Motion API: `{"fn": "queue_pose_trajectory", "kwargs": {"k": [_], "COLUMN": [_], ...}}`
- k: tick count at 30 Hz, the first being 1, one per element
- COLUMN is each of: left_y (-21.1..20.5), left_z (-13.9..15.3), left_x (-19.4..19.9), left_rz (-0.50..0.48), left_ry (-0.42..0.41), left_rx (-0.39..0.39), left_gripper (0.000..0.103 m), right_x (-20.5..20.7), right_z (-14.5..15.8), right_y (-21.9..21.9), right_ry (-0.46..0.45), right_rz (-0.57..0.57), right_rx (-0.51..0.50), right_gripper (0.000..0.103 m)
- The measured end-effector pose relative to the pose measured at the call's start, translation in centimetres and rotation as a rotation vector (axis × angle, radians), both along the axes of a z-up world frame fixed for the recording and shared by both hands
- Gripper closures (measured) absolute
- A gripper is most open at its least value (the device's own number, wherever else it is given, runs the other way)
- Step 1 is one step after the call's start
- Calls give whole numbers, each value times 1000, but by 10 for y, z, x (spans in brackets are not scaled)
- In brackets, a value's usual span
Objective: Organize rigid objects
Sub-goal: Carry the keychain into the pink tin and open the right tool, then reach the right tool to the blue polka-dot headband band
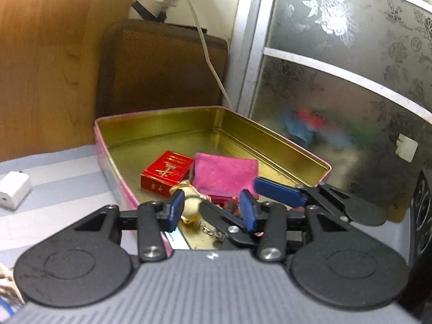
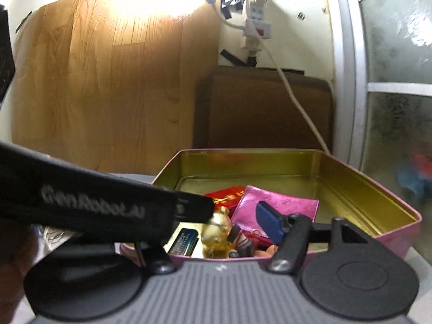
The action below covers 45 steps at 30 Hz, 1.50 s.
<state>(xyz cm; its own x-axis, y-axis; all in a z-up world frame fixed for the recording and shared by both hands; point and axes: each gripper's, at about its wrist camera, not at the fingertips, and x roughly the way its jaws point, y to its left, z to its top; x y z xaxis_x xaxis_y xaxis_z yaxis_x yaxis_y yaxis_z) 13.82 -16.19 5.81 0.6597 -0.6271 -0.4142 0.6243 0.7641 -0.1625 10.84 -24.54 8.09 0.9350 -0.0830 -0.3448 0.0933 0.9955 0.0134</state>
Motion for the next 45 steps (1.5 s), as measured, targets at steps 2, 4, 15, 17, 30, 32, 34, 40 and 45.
{"fn": "queue_pose_trajectory", "kwargs": {"k": [2,4,15,17,30,32,34,40,45], "left_y": [10,24,121,136,221,228,232,236,240], "left_z": [5,11,0,-9,-50,-57,-58,-62,-63], "left_x": [-8,-17,-64,-72,-80,-79,-78,-78,-78], "left_rz": [18,39,248,292,519,543,544,530,518], "left_ry": [-27,-56,-76,-71,28,47,56,74,79], "left_rx": [-15,-37,-61,-29,-48,-67,-95,-139,-167], "left_gripper": [55,53,49,48,49,49,49,49,45], "right_x": [-4,-9,-50,-50,-35,-29,-26,-18,-16], "right_z": [0,3,8,3,-12,-14,-17,-24,-27], "right_y": [4,7,79,94,134,135,135,124,121], "right_ry": [-17,-32,-75,-39,132,162,189,243,252], "right_rz": [-18,-9,199,249,382,382,378,353,348], "right_rx": [-6,22,23,26,64,81,96,185,218], "right_gripper": [32,32,25,25,40,40,40,40,39]}}
